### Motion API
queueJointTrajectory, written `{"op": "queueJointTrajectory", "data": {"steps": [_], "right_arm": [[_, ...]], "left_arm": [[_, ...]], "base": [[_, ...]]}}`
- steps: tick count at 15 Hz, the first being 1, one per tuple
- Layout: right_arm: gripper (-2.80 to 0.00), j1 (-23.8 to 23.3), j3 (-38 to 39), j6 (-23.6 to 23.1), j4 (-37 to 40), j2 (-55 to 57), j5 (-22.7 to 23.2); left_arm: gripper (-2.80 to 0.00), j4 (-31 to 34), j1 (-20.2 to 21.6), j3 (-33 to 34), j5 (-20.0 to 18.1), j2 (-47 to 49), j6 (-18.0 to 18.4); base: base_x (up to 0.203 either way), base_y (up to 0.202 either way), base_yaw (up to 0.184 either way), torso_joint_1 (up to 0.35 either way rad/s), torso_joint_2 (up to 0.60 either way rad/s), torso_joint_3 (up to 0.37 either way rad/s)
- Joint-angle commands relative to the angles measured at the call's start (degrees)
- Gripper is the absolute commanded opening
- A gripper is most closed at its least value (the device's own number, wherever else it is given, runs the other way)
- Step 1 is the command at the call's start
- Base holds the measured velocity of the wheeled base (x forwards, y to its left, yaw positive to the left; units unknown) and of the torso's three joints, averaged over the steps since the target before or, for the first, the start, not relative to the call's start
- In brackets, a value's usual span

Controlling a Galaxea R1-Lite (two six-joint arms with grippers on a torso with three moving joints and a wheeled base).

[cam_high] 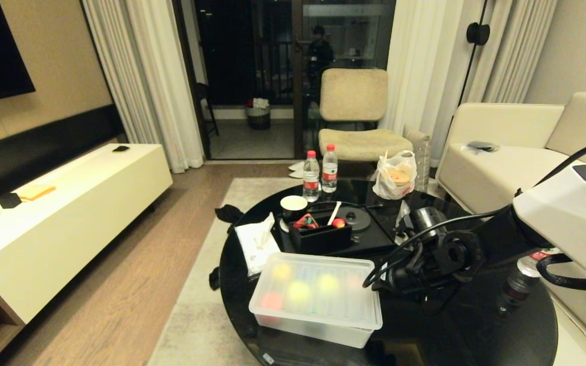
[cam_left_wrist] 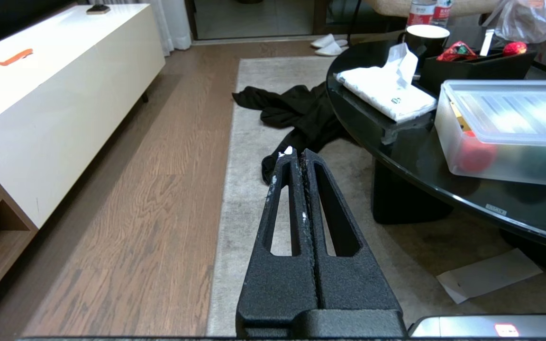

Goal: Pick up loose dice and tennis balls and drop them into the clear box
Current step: Close the lid

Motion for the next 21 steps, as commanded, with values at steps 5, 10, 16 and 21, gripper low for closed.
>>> {"op": "queueJointTrajectory", "data": {"steps": [5,10,16,21], "right_arm": [[-2.80,0.0,1.5,1.1,-0.3,-1.2,0.1],[-2.80,0.0,1.7,2.3,-2.9,-1.0,0.1],[-2.80,-0.1,1.9,3.2,-3.1,-0.9,0.0],[-2.80,-0.4,3.9,4.3,-8.5,-0.9,-0.1]], "left_arm": [[-2.80,0.0,0.0,0.2,0.0,0.0,0.0],[-2.80,0.0,0.0,0.1,0.0,0.0,0.0],[-2.80,0.0,0.0,0.1,0.0,0.0,0.0],[-2.80,0.0,0.0,0.2,0.0,0.0,0.0]], "base": [[0.000,0.000,0.000,0.000,0.00,0.000],[0.000,0.000,0.000,0.000,0.00,0.000],[0.000,0.000,0.000,0.000,0.00,0.000],[0.000,0.000,0.000,0.000,0.00,0.000]]}}
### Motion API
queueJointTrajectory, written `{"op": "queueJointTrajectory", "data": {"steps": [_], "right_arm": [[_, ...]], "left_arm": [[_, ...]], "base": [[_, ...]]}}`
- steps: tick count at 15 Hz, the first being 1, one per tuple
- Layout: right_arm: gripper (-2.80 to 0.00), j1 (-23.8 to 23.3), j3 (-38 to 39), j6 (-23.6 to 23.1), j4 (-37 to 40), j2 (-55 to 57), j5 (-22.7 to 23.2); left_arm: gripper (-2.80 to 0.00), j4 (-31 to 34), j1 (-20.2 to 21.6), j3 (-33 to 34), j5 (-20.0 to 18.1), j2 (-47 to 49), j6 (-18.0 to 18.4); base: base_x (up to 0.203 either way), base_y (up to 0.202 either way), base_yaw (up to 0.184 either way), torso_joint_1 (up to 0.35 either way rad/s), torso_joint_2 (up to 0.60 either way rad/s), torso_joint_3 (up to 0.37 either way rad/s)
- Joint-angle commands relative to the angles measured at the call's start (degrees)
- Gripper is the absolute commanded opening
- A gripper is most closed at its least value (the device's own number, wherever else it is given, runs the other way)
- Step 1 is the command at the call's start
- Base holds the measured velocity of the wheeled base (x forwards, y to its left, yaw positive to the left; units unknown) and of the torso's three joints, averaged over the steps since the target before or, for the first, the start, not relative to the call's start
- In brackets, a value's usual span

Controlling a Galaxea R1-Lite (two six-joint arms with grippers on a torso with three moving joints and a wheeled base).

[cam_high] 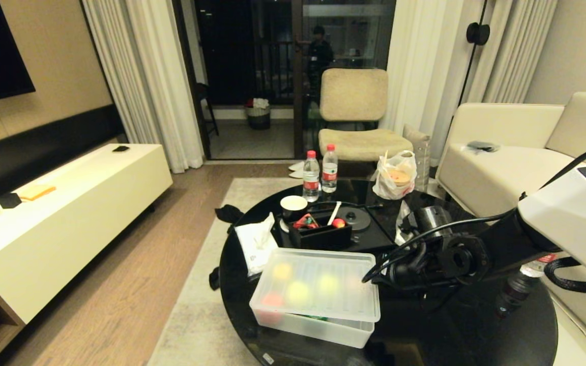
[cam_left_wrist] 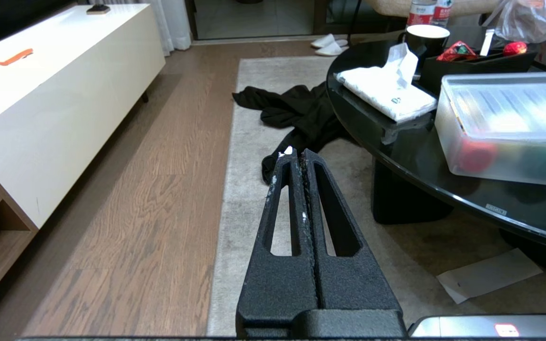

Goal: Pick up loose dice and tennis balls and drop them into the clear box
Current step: Close the lid

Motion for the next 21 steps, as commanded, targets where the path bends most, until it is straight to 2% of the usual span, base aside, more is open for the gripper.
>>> {"op": "queueJointTrajectory", "data": {"steps": [1,12,21], "right_arm": [[-2.80,-0.1,1.3,0.2,-1.0,0.1,0.1],[-2.80,0.3,3.3,-0.1,-1.0,0.5,1.5],[-2.80,1.6,2.7,-2.4,-0.7,2.1,0.4]], "left_arm": [[-2.80,0.0,0.0,0.2,0.0,0.0,0.0],[-2.80,0.0,0.0,0.2,0.0,0.0,0.0],[-2.80,0.0,0.0,0.2,0.0,0.0,0.0]], "base": [[0.000,0.000,0.000,0.000,0.00,0.000],[0.000,0.000,0.000,0.000,0.00,0.000],[0.000,0.000,0.000,0.000,0.00,0.000]]}}
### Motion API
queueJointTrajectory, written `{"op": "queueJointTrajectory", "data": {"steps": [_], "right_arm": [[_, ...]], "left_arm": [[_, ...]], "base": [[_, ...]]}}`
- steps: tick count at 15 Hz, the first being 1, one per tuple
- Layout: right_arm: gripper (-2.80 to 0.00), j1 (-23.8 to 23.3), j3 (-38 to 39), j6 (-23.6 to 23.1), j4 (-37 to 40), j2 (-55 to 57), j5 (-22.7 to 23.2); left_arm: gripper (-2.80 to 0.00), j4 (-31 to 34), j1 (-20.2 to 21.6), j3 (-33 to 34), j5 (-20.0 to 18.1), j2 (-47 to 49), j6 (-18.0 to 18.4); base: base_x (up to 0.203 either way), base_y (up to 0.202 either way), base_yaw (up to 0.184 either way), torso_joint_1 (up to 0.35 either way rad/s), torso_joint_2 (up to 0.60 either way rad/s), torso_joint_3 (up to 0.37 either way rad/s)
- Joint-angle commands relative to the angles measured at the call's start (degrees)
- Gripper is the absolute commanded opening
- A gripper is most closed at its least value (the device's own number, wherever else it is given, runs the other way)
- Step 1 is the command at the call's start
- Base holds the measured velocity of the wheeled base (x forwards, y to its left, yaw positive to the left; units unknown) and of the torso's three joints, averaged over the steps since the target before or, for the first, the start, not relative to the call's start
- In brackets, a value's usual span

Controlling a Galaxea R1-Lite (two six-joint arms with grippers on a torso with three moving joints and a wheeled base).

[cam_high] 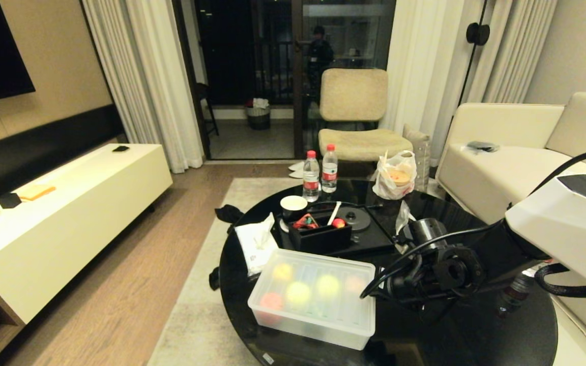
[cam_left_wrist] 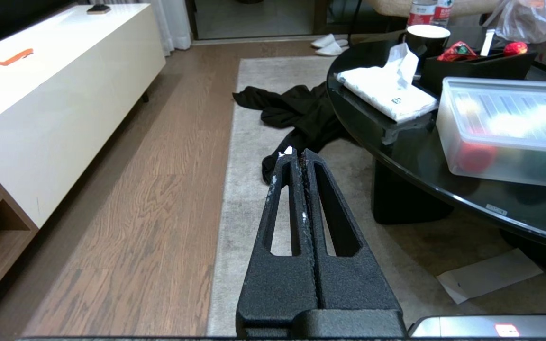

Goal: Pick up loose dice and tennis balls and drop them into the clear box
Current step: Close the lid

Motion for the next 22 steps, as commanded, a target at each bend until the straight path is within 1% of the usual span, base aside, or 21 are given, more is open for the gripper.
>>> {"op": "queueJointTrajectory", "data": {"steps": [1,10,11,17,22], "right_arm": [[-2.80,0.1,-0.2,0.2,0.0,0.5,0.1],[-2.80,0.1,-0.2,0.2,0.6,0.4,0.1],[0.00,0.1,-0.2,0.3,0.6,0.3,0.2],[0.00,0.0,0.4,0.5,0.5,-2.4,0.3],[0.00,-0.8,1.8,0.5,0.6,-9.6,0.3]], "left_arm": [[-2.80,0.0,0.0,0.1,0.0,0.0,0.0],[-2.80,0.0,-0.1,0.1,0.0,0.0,0.0],[-2.80,0.0,0.0,0.2,0.0,0.0,0.0],[-2.80,0.0,0.0,0.1,0.0,0.0,0.0],[-2.80,0.0,-0.1,0.1,0.0,0.0,0.0]], "base": [[0.000,0.000,0.000,0.000,0.00,0.000],[0.000,0.000,0.000,0.000,0.00,0.000],[0.000,0.000,0.000,0.000,0.00,0.000],[0.000,0.000,0.000,0.000,0.00,0.000],[0.000,0.000,0.000,0.000,0.00,0.000]]}}
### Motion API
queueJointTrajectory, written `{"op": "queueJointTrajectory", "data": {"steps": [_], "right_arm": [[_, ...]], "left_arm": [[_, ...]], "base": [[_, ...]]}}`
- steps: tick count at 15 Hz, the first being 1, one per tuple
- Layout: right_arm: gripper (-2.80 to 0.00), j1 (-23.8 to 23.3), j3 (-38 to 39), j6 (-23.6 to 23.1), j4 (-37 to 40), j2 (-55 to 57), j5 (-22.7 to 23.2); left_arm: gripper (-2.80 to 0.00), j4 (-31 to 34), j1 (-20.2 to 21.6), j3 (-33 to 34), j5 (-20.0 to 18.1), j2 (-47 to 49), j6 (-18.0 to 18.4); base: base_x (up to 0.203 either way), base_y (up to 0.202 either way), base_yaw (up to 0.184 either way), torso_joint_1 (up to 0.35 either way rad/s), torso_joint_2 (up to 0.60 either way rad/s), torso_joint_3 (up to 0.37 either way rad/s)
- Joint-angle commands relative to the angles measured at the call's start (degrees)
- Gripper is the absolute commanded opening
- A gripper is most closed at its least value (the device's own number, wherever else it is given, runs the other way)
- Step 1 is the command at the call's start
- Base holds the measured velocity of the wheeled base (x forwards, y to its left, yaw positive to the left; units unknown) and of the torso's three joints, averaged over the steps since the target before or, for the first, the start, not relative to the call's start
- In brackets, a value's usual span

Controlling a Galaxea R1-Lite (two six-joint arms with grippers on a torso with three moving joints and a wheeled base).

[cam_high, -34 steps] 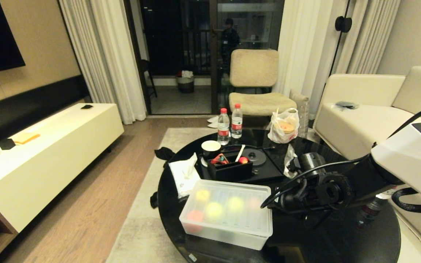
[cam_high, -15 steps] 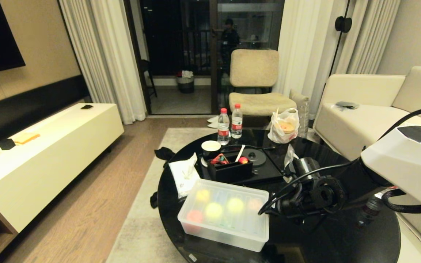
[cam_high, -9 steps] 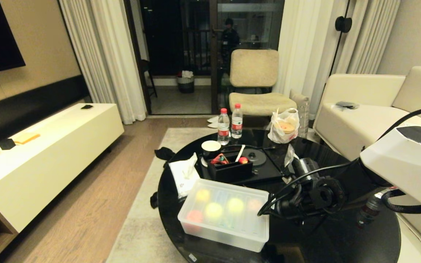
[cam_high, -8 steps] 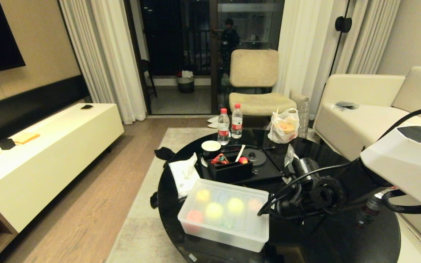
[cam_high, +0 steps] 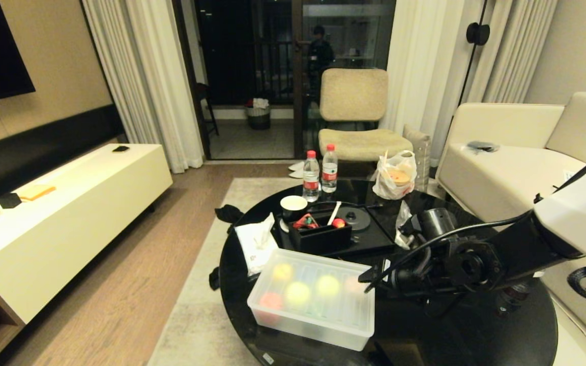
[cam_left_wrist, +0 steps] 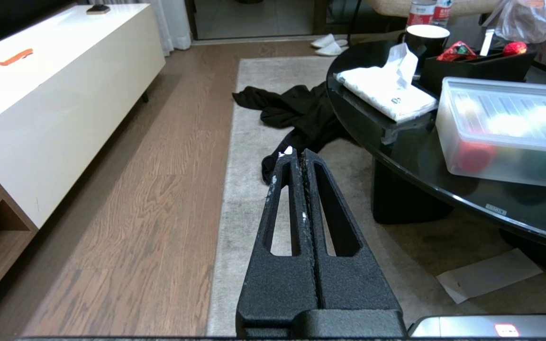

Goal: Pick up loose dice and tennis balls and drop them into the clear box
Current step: Close the lid

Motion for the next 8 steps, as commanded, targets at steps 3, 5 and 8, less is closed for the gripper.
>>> {"op": "queueJointTrajectory", "data": {"steps": [3,5,8], "right_arm": [[0.00,-1.7,0.2,0.2,0.0,-6.1,0.1],[0.00,-1.8,-0.4,0.2,0.2,-7.1,0.0],[-2.80,-1.7,-2.2,0.0,1.2,-8.6,0.0]], "left_arm": [[-2.80,0.0,0.0,0.2,0.0,0.0,0.0],[-2.80,0.0,0.0,0.2,0.0,0.0,0.0],[-2.80,0.0,0.0,0.2,0.0,0.0,0.0]], "base": [[0.000,0.000,0.000,0.000,0.00,0.000],[0.000,0.000,0.000,0.000,0.00,0.000],[0.000,0.000,0.000,0.000,0.00,0.000]]}}
